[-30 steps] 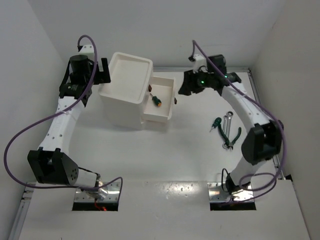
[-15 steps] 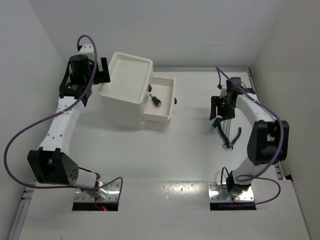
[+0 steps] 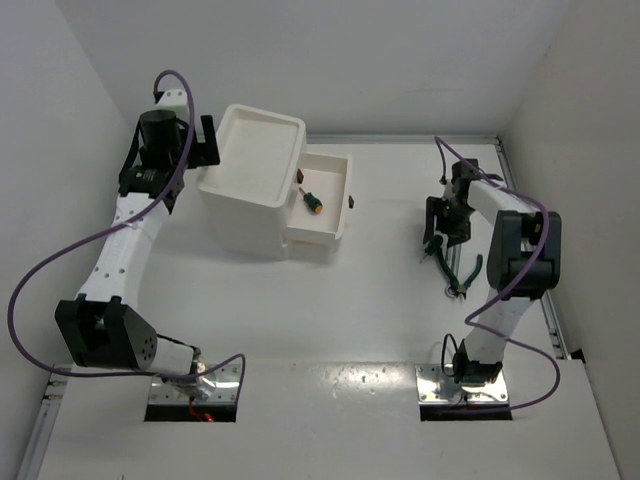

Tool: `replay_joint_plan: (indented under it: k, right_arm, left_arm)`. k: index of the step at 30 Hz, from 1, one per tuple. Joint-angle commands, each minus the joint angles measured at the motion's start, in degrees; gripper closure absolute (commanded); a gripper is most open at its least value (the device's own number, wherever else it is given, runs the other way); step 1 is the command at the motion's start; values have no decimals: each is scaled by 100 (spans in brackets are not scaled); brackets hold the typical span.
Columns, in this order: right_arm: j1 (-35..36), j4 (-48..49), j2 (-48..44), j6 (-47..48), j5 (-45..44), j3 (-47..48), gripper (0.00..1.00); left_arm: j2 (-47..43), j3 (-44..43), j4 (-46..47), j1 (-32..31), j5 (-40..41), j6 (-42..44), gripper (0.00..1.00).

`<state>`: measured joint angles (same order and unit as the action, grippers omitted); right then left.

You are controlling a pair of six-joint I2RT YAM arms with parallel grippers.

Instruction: Sort the tools into containers

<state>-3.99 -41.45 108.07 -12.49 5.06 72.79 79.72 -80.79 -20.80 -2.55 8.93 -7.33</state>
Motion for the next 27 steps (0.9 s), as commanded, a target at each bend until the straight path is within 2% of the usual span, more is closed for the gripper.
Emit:
replay_joint_plan:
  k: [1, 5, 9, 13, 19, 20, 22, 24, 27]
  right_arm:
    - [-23, 242, 187, -61, 4, 349, 34]
    - [-76, 348, 469, 10, 4, 568, 34]
    - [-128, 348, 698, 63, 57, 788, 39]
    - [-76, 348, 821, 115, 109, 842, 50]
    - [-76, 296, 768, 168, 162, 727, 49]
    - [-76, 296, 716, 168, 232, 658, 52]
    - [-76, 296, 715, 221, 285, 596, 51]
    - [-76, 243, 654, 291, 285, 543, 41]
    - [-14, 243, 531, 291, 285, 403, 40]
  left_arm:
    - [-80, 46, 208, 0, 83, 21, 0]
    - [-80, 99, 155, 0, 144, 21, 0]
    - [-80, 99, 155, 0, 196, 74, 0]
    - [-28, 99, 155, 0, 197, 74, 0]
    - [-27, 99, 155, 0, 197, 74, 0]
    - [-27, 99, 155, 0, 197, 74, 0]
    - [25, 99, 155, 0, 145, 74, 0]
    - [26, 47, 155, 0, 144, 74, 0]
    - [26, 46, 155, 0, 144, 21, 0]
